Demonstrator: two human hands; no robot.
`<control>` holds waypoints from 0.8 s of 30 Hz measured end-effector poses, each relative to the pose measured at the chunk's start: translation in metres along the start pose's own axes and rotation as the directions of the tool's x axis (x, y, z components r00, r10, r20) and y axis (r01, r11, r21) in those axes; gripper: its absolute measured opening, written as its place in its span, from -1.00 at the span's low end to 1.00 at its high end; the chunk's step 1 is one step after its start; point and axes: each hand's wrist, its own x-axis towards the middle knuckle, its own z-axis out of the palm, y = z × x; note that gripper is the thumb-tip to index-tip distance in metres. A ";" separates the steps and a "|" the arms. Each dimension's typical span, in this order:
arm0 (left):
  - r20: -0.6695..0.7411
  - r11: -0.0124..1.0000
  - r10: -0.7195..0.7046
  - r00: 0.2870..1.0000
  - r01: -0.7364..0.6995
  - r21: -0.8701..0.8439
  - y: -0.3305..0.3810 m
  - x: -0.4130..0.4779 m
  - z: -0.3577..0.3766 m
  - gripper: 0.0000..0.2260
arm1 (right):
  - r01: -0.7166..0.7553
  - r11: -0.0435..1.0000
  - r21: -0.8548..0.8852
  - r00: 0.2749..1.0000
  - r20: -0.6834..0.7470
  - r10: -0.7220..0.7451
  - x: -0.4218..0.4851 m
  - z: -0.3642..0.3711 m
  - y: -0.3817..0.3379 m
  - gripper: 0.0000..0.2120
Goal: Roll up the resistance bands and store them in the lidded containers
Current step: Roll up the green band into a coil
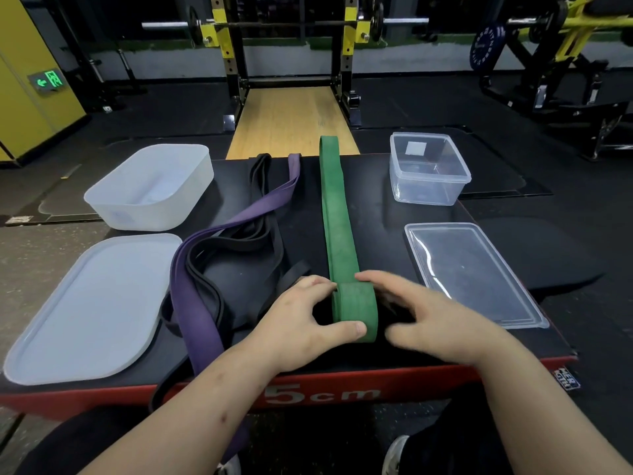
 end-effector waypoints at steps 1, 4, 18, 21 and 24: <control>0.006 1.000 -0.003 1.000 0.003 -0.008 0.000 -0.001 0.001 -0.43 | -0.008 0.999 -0.051 1.000 0.013 0.009 -0.007 0.004 0.000 -0.15; 0.024 1.000 0.013 1.000 -0.013 0.010 0.001 -0.006 0.007 -0.44 | 0.001 0.996 -0.092 0.999 -0.036 -0.004 -0.018 0.021 0.001 -0.01; 0.090 0.990 0.098 0.991 -0.106 0.088 -0.007 -0.014 0.000 -0.13 | 0.093 0.993 -0.079 0.966 -0.235 -0.110 -0.013 0.028 0.025 -0.18; 0.018 0.983 0.158 0.987 -0.159 0.095 -0.009 -0.014 0.005 -0.17 | 0.095 0.991 -0.091 0.965 -0.234 -0.114 -0.013 0.028 0.026 -0.16; -0.071 0.985 0.165 0.984 -0.162 0.053 -0.010 -0.012 0.008 -0.22 | 0.136 0.981 -0.135 0.965 -0.206 -0.162 -0.013 0.027 0.025 -0.17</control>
